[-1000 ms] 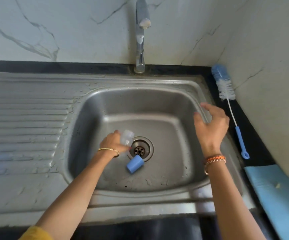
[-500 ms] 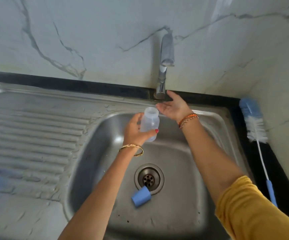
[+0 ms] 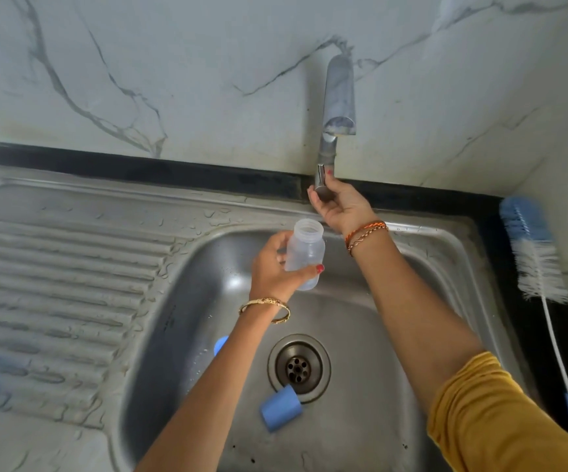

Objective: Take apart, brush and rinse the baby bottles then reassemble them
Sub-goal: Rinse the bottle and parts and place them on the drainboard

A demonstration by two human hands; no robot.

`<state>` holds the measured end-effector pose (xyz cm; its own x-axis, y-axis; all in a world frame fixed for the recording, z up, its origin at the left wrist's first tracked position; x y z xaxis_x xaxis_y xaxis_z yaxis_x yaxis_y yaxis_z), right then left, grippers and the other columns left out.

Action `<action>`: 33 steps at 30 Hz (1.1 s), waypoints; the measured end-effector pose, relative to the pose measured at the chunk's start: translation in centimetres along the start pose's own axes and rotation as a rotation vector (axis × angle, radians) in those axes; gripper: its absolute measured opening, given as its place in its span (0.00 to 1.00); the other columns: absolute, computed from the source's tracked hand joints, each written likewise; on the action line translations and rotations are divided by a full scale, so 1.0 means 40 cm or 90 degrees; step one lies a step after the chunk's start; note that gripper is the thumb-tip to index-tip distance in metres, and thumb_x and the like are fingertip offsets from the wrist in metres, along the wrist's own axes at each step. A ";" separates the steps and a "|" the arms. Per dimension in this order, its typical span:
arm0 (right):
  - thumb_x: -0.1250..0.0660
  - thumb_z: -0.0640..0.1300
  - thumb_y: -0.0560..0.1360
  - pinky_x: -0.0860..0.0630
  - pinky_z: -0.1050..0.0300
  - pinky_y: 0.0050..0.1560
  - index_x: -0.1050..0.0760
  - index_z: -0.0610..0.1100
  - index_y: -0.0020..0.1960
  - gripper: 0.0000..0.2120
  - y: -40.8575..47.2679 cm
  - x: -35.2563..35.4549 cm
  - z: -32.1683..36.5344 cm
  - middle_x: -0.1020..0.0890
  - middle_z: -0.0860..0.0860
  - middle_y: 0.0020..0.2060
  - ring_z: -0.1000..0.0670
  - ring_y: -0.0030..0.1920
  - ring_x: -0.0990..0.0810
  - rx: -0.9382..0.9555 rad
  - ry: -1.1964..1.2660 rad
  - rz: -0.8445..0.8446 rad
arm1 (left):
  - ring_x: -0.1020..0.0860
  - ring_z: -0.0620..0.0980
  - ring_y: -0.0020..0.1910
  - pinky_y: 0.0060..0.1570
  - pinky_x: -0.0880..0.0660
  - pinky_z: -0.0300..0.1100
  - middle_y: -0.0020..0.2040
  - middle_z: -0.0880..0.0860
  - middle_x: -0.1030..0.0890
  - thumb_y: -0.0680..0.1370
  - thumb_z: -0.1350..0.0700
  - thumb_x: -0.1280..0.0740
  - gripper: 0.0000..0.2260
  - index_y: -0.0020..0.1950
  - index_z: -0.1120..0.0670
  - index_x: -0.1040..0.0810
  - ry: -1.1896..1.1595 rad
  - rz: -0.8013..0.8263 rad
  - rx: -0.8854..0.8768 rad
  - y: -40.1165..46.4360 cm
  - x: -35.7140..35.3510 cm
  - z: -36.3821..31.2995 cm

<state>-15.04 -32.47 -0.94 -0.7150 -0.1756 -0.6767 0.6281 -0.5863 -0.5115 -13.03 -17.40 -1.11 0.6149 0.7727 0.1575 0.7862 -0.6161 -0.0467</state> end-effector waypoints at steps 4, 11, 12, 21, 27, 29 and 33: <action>0.34 0.35 0.74 0.19 0.58 0.39 0.26 0.37 0.40 0.05 0.004 0.002 0.003 0.26 0.43 0.37 0.48 0.41 0.25 0.012 -0.039 -0.009 | 0.22 0.55 0.51 0.46 0.23 0.40 0.52 0.54 0.20 0.61 0.60 0.20 0.27 0.54 0.49 0.28 0.009 0.003 -0.019 -0.002 0.002 -0.012; 0.34 0.34 0.74 0.20 0.60 0.28 0.25 0.37 0.41 0.04 0.016 0.011 0.005 0.24 0.43 0.38 0.48 0.41 0.24 0.026 -0.074 -0.015 | 0.22 0.52 0.51 0.45 0.22 0.38 0.52 0.51 0.21 0.62 0.62 0.21 0.26 0.54 0.48 0.28 0.001 0.017 -0.029 -0.005 -0.009 -0.024; 0.35 0.34 0.75 0.20 0.59 0.28 0.25 0.37 0.41 0.04 0.018 0.011 0.003 0.24 0.43 0.39 0.47 0.42 0.24 0.024 -0.073 -0.012 | 0.22 0.52 0.51 0.45 0.22 0.38 0.52 0.52 0.21 0.62 0.62 0.21 0.26 0.54 0.49 0.28 -0.003 0.022 -0.028 -0.006 -0.011 -0.022; 0.38 0.31 0.75 0.20 0.57 0.31 0.26 0.36 0.44 0.03 0.018 0.004 0.003 0.25 0.40 0.41 0.45 0.44 0.23 -0.013 -0.059 0.000 | 0.25 0.39 0.36 0.36 0.28 0.28 0.39 0.46 0.24 0.64 0.68 0.24 0.24 0.52 0.49 0.27 -0.068 0.072 -0.007 -0.026 -0.031 0.004; 0.37 0.32 0.75 0.21 0.58 0.28 0.26 0.36 0.46 0.02 0.019 0.005 0.004 0.25 0.41 0.42 0.46 0.44 0.23 -0.012 -0.065 0.006 | 0.21 0.50 0.49 0.41 0.23 0.33 0.53 0.53 0.21 0.65 0.66 0.24 0.24 0.55 0.50 0.26 -0.065 0.054 0.013 -0.027 -0.032 0.004; 0.36 0.35 0.76 0.19 0.56 0.34 0.27 0.36 0.46 0.01 0.009 0.004 0.007 0.24 0.42 0.42 0.47 0.43 0.23 0.003 -0.097 0.013 | 0.22 0.49 0.48 0.39 0.23 0.34 0.50 0.51 0.21 0.68 0.65 0.26 0.19 0.57 0.54 0.25 -0.147 0.049 0.093 -0.031 -0.039 0.019; 0.35 0.49 0.76 0.22 0.54 0.52 0.25 0.38 0.53 0.14 -0.043 0.045 0.013 0.23 0.47 0.40 0.50 0.42 0.23 0.104 -0.397 -0.057 | 0.25 0.52 0.41 0.38 0.30 0.43 0.44 0.55 0.22 0.75 0.54 0.37 0.06 0.49 0.55 0.26 -0.522 0.091 0.442 -0.091 -0.111 0.086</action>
<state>-17.56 -32.19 -1.00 -0.8377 -0.5171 -0.1758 0.5377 -0.7245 -0.4313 -18.42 -18.06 -5.05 0.3540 0.7260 -0.5895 0.4084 -0.6871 -0.6009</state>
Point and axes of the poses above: each hand's wrist, its own y-axis towards the middle knuckle, its own x-axis out of the back of the hand, z = x × y, the point moved 10 cm from there along y, towards the middle knuckle
